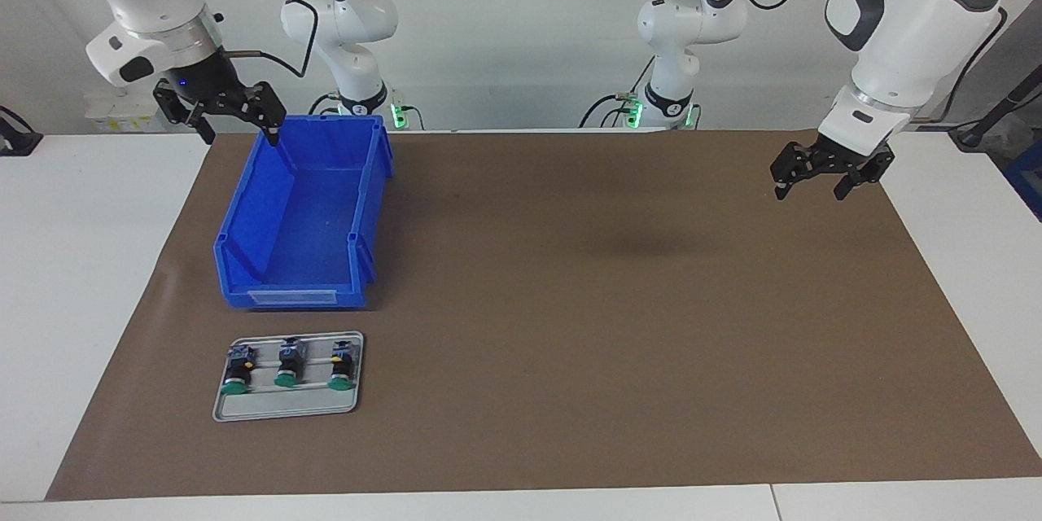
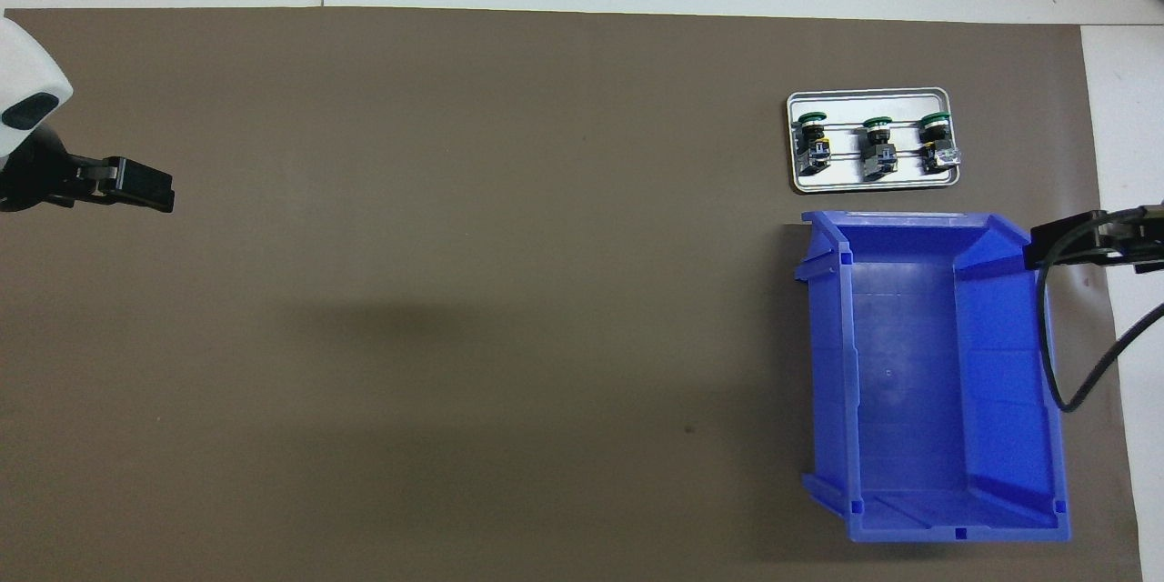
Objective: Place and press button with both arms
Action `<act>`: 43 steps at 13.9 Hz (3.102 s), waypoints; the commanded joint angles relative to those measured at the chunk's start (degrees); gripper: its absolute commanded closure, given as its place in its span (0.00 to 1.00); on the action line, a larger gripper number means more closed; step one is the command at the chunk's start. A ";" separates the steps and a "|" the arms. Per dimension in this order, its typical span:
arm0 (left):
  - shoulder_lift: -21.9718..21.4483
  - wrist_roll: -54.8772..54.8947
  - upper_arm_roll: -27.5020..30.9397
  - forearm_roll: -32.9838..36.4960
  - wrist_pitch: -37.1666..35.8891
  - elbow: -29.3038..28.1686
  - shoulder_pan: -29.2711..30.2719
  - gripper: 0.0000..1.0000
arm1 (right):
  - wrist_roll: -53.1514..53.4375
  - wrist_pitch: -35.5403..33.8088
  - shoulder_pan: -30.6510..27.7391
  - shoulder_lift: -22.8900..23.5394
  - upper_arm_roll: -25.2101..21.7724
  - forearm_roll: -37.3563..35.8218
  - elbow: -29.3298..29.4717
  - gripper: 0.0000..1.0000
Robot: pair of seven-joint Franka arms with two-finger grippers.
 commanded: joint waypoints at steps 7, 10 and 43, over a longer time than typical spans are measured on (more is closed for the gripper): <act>-1.79 -0.62 -0.26 0.92 0.58 -2.02 0.39 0.00 | -0.67 3.62 -0.87 -0.85 -0.56 0.68 -2.54 0.00; -1.79 -0.62 -0.26 0.92 0.49 -2.02 0.39 0.00 | -1.19 8.61 -2.63 2.21 -0.47 0.77 -2.37 0.00; -1.79 -0.62 -0.26 0.92 0.58 -2.02 0.39 0.00 | -1.76 44.59 -3.42 35.98 1.38 7.01 2.71 1.00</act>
